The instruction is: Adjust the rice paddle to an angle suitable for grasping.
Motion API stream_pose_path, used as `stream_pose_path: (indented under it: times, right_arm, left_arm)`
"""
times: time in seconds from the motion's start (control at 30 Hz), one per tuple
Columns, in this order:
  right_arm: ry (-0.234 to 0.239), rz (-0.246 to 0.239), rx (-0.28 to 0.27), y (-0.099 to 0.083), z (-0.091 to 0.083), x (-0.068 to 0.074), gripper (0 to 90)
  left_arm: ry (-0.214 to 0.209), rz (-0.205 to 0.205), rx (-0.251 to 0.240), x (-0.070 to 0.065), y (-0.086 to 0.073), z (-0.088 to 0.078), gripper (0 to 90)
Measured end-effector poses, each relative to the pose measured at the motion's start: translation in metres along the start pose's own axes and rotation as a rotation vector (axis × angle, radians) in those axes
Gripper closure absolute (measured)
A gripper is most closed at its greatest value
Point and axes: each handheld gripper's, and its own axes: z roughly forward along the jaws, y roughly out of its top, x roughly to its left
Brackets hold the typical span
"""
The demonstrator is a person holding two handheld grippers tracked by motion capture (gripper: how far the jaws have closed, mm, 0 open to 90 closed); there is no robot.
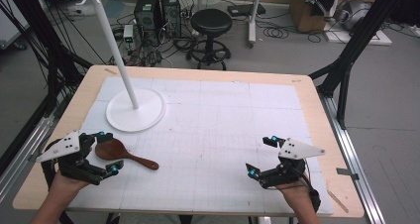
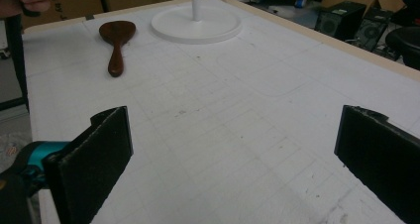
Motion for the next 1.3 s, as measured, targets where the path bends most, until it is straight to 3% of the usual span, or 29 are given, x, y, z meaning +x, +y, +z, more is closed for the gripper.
stream_pose_path:
  times: [0.17,0.37,0.5,0.9,1.03,1.3]
  right_arm:
    - [0.006,0.003,-0.005,-0.003,-0.001,-0.002,0.2]
    - [-0.002,-0.01,-0.012,-0.001,-0.008,-0.001,0.2]
    - [-0.004,-0.014,-0.011,0.0,-0.008,-0.002,0.2]
    - [0.009,-0.023,0.001,-0.002,-0.007,-0.003,0.2]
    - [0.012,-0.024,0.004,-0.004,-0.01,-0.003,0.2]
    - [0.017,-0.023,0.013,-0.007,-0.011,-0.004,0.2]
  left_arm:
    - [-0.02,-0.017,-0.009,0.001,0.001,0.005,1.7]
    - [-0.031,0.005,0.01,0.001,0.006,0.012,1.8]
    - [-0.013,0.057,0.052,0.002,0.011,0.015,1.8]
    - [0.009,0.063,0.134,0.007,0.013,0.018,1.8]
    - [0.021,0.084,0.176,0.005,0.013,0.02,1.8]
    - [-0.017,0.133,0.291,0.004,0.022,0.026,1.8]
